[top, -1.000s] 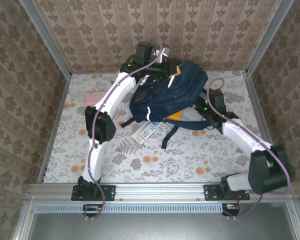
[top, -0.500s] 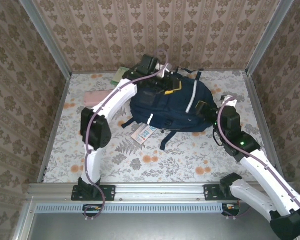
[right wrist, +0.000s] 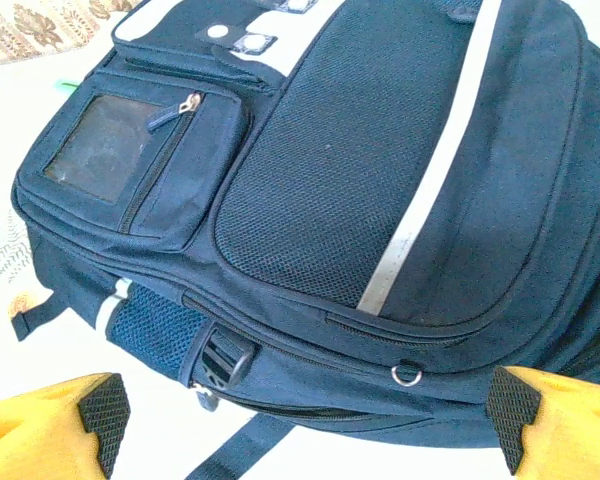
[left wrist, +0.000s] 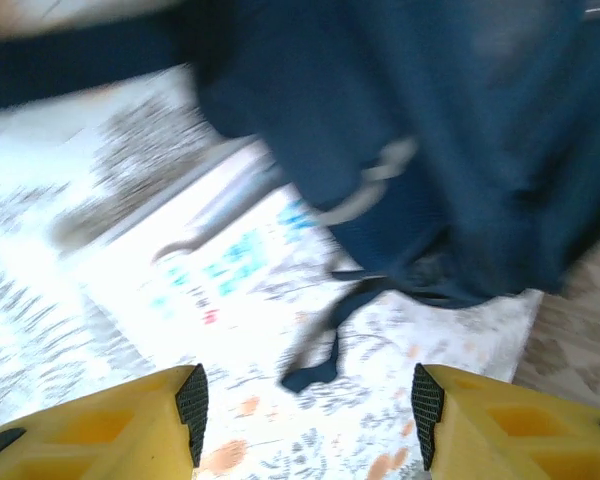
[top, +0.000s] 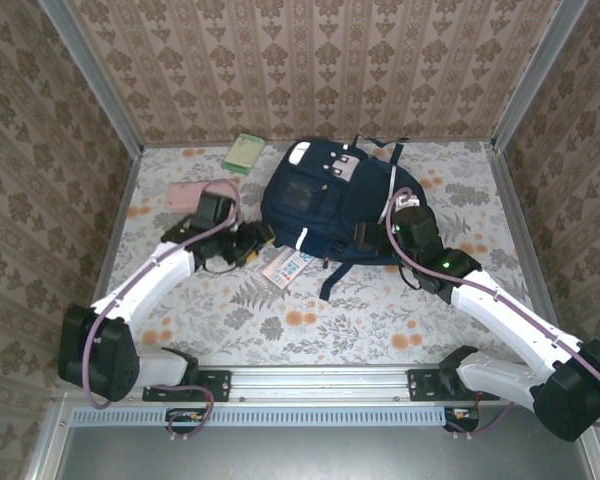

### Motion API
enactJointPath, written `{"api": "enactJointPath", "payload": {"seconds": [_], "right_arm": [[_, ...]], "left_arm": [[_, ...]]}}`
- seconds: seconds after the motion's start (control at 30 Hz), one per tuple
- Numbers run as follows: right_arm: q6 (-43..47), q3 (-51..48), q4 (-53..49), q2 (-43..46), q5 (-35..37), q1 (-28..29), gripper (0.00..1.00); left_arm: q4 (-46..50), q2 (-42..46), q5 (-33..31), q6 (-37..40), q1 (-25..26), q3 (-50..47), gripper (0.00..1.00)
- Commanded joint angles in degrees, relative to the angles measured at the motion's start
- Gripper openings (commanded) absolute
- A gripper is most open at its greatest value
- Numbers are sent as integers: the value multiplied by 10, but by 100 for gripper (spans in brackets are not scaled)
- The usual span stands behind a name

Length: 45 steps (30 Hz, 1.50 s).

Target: Pack the student bag

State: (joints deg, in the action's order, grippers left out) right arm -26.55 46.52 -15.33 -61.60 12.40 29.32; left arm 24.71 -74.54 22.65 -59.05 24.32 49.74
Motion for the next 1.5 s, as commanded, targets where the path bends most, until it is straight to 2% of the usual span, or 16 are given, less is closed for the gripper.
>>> {"api": "enactJointPath", "payload": {"seconds": [0.0,0.47,1.07,1.13,1.33,1.47], "right_arm": [[3,12,17,-8,-13,3,95],[5,5,15,-7,-5,3,95],[1,5,21,-26,-15,3,95],[1,6,20,-29,-18,3,95],[1,7,18,-29,-22,3,95],[0,6,19,-28,-25,3,95]], "left_arm": [[-65,0,-17,-86,-2,-54,58],[-142,-77,-17,-119,14,-103,49],[-111,-48,-31,-112,15,-132,49],[-118,-57,-27,-113,33,-132,48],[-149,-90,-17,-118,39,-128,35],[-163,-107,-13,-116,41,-121,18]]}}
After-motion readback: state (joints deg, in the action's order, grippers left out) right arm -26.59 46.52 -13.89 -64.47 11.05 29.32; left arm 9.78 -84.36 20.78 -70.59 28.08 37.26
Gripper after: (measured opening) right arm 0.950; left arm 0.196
